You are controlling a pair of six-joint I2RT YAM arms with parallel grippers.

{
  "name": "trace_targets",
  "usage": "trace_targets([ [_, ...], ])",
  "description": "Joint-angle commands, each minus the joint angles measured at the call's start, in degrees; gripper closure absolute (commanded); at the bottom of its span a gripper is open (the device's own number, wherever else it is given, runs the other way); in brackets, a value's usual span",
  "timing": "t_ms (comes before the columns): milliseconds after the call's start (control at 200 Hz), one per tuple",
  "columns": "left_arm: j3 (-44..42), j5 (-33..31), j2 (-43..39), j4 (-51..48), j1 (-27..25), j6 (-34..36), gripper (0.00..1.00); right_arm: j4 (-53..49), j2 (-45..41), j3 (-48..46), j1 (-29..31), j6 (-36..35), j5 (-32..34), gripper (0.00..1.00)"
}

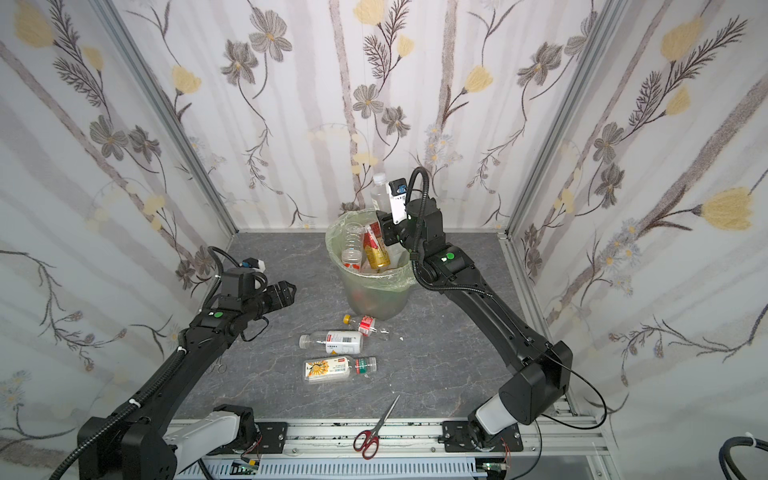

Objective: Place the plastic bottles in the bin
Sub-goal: 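Lift the frosted bottle with the right gripper and carry it over the bin, then open the right gripper to drop the frosted bottle into the bin and withdraw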

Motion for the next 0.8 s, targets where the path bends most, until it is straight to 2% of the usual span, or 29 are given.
trace_targets([
  [0, -0.3, -0.2, -0.3, 1.5, 0.0, 0.1, 0.13, 0.2, 1.4, 0.7, -0.2, 0.9, 2.8, 0.51],
  [260, -0.2, -0.1, -0.2, 1.5, 0.1, 0.2, 0.13, -2.6, 5.1, 0.7, -1.1, 2.2, 4.9, 0.46],
  [605, -0.2, 0.0, 0.3, 1.6, 0.1, 0.2, 0.13, -5.8, 6.5, 0.1, -1.3, 5.2, 2.3, 0.46],
  [795, -0.2, 0.2, 0.4, 1.5, 0.1, 0.2, 0.13, -9.1, 6.7, -0.2, -1.4, 7.6, 3.0, 0.41],
])
